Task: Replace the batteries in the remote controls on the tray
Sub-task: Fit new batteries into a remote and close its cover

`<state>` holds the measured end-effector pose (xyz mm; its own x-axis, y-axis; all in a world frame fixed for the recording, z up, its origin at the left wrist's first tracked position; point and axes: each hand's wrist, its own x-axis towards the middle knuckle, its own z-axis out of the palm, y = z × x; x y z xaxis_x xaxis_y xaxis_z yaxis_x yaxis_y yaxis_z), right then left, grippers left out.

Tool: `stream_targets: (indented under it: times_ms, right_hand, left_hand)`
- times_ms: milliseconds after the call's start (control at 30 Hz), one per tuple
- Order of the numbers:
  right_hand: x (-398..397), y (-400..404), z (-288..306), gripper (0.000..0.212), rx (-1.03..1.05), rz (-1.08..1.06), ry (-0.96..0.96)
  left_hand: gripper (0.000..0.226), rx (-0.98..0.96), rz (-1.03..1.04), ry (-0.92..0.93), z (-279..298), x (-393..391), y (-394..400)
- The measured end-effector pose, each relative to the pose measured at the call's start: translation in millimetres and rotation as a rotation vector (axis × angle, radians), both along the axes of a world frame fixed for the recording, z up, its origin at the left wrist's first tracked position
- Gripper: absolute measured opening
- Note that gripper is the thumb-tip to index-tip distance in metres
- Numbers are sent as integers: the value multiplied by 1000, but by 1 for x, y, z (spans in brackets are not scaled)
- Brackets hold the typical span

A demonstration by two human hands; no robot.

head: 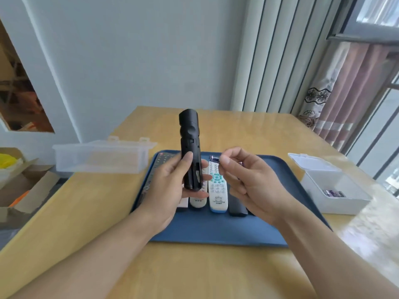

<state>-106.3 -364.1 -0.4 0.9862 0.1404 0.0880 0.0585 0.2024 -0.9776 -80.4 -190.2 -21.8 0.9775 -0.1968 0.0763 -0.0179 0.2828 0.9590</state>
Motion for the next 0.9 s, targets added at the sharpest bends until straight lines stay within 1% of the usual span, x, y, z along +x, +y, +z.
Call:
stream_targets:
  times_ms: [133,200,267,367,467,633,700,833,900]
  right_hand:
    - [-6,12,0,26,-101,-156,-81]
    - [-8,16,0,21,-247,-252,-158]
    - [-8,18,-2,16,-307,-303,-215]
    - [-11,22,-4,21,-302,-349,-296]
    - [-17,25,-2,19,-300,-366,-365]
    - [-14,23,-7,17,-457,-382,-406]
    - [-10,22,-12,20,-548,-383,-419]
    - [-6,20,-16,26,-589,-423,-413]
    - [-8,21,-13,32,-652,-432,-436]
  left_hand:
    - [27,-12,-55,36,2,1,5]
    - [29,-35,-97,61,5,1,7]
    - [32,-64,-145,75,4,1,9]
    - [33,-86,-215,90,4,-2,10]
    - [33,-74,-265,112,3,-7,8]
    - [35,-53,-311,149,1,-10,10]
    - [39,-39,-327,153,1,-10,11]
    - [39,-65,-342,159,1,-11,11]
    - [36,-84,-343,165,3,-11,12]
